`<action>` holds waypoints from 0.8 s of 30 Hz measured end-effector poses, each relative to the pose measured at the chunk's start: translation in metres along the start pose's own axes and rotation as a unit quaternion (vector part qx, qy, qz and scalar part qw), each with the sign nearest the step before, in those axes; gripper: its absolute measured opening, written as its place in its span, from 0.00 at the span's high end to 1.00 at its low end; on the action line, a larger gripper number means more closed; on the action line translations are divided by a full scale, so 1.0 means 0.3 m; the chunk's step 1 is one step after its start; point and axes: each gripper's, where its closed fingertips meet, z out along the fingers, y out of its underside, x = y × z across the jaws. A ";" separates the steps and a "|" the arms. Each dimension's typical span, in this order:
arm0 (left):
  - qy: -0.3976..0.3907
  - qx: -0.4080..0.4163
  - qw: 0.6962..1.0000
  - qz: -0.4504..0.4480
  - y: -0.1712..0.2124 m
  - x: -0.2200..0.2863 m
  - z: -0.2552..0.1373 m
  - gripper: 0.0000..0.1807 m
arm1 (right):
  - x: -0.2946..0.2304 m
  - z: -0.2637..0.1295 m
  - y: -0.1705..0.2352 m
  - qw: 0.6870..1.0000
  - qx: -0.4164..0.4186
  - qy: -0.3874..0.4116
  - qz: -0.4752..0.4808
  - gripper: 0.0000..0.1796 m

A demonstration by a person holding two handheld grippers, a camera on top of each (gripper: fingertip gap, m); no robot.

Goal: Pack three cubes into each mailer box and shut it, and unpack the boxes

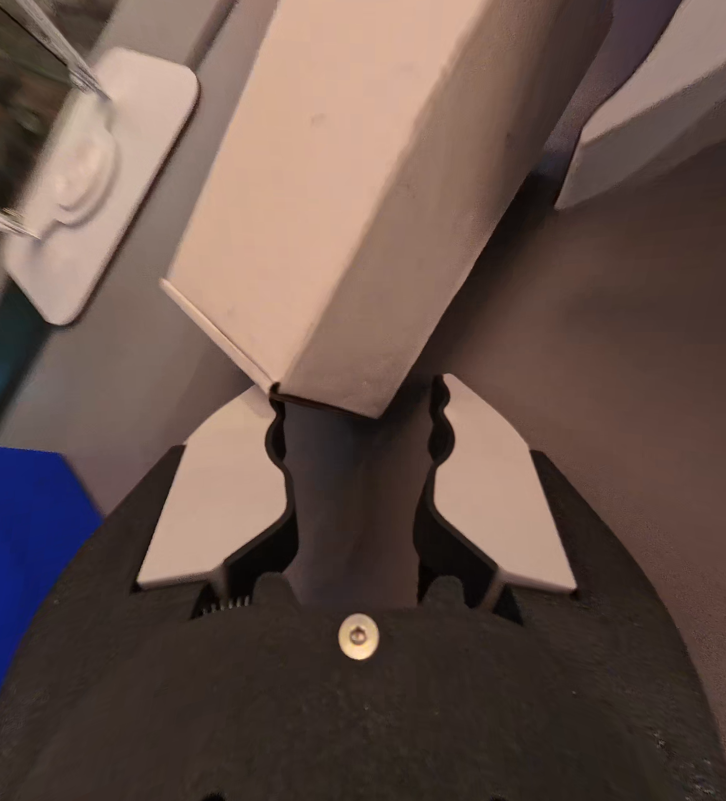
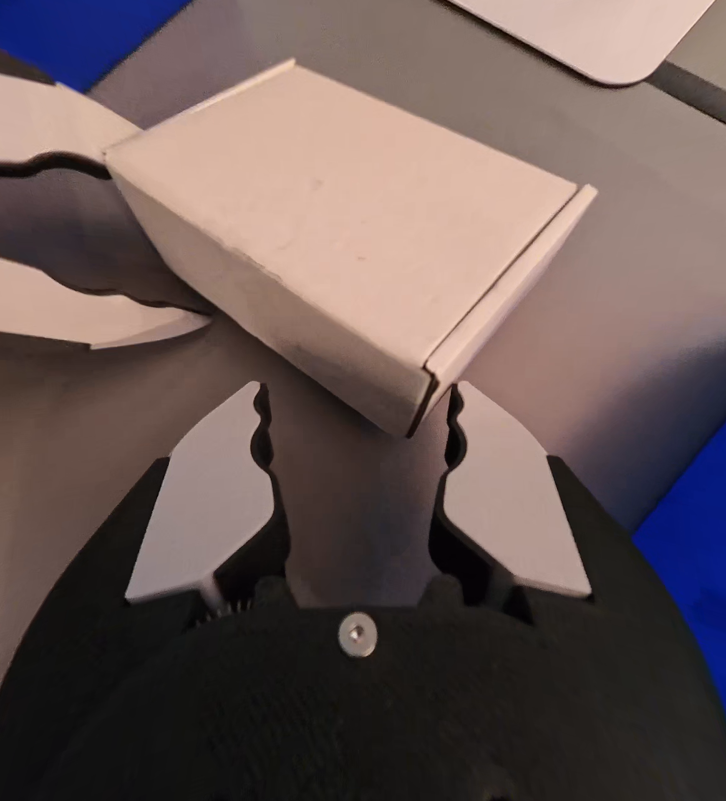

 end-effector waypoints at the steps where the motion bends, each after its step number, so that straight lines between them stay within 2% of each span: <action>1: -0.023 0.011 1.000 0.014 -0.012 -0.009 -0.016 0.67 | -0.006 -0.008 0.000 1.000 -0.004 -0.004 0.015 0.56; 6: -0.080 0.060 0.995 0.023 -0.081 -0.058 -0.097 0.70 | -0.057 -0.033 -0.004 0.996 -0.016 -0.058 0.067 0.54; 9: -0.076 0.080 0.994 0.007 -0.090 -0.076 -0.127 0.71 | -0.084 -0.054 -0.016 0.996 -0.009 -0.073 0.054 0.55; 14: -0.048 0.096 0.994 -0.033 -0.084 -0.095 -0.167 0.77 | -0.090 -0.074 -0.039 0.999 0.008 -0.023 -0.030 0.56; 17: -0.008 0.100 0.992 -0.076 -0.083 -0.088 -0.171 0.77 | -0.085 -0.083 -0.042 0.997 0.008 0.008 -0.072 0.56; 20: 0.038 0.079 0.990 -0.113 -0.057 -0.066 -0.148 0.77 | -0.091 -0.084 -0.030 0.997 -0.002 0.008 -0.073 0.56; 24: 0.084 0.095 0.980 -0.155 -0.070 -0.046 -0.149 0.78 | -0.074 -0.097 -0.029 0.998 -0.005 0.015 -0.061 0.56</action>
